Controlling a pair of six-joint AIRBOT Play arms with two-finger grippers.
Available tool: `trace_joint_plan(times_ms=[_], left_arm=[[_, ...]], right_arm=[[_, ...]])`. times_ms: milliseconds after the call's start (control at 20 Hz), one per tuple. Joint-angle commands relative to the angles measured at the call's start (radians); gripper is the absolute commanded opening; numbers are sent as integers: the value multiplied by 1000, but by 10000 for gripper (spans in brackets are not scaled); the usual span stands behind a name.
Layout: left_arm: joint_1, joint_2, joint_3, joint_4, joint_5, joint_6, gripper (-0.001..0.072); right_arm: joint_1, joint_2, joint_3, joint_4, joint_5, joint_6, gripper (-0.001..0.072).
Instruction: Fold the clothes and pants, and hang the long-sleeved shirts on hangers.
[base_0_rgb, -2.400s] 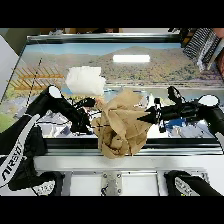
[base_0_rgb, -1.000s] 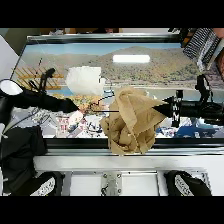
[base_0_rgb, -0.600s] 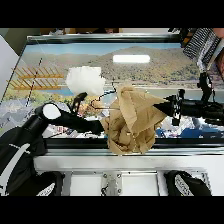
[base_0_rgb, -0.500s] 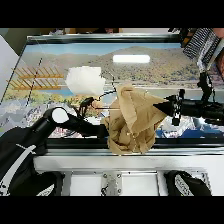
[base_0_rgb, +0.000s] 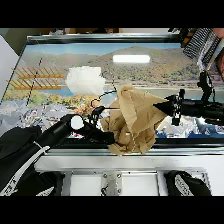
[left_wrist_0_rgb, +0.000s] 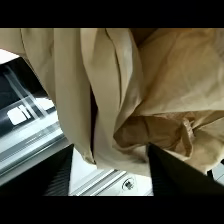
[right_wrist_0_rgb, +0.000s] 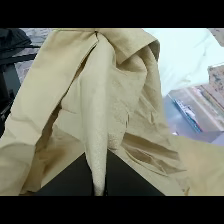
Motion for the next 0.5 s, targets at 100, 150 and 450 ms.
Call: trace_joint_plan(times_ms=[100, 150, 450], left_arm=[[4, -6, 2, 9, 42, -5, 14], [27, -5, 2, 9, 34, -5, 14], [279, -2, 96, 13, -68, 89, 14]], right_arm=[[0, 18, 1, 3, 0, 37, 7], [0, 31, 1, 18, 0, 47, 7], [-2, 122, 2, 82, 1, 150, 6]])
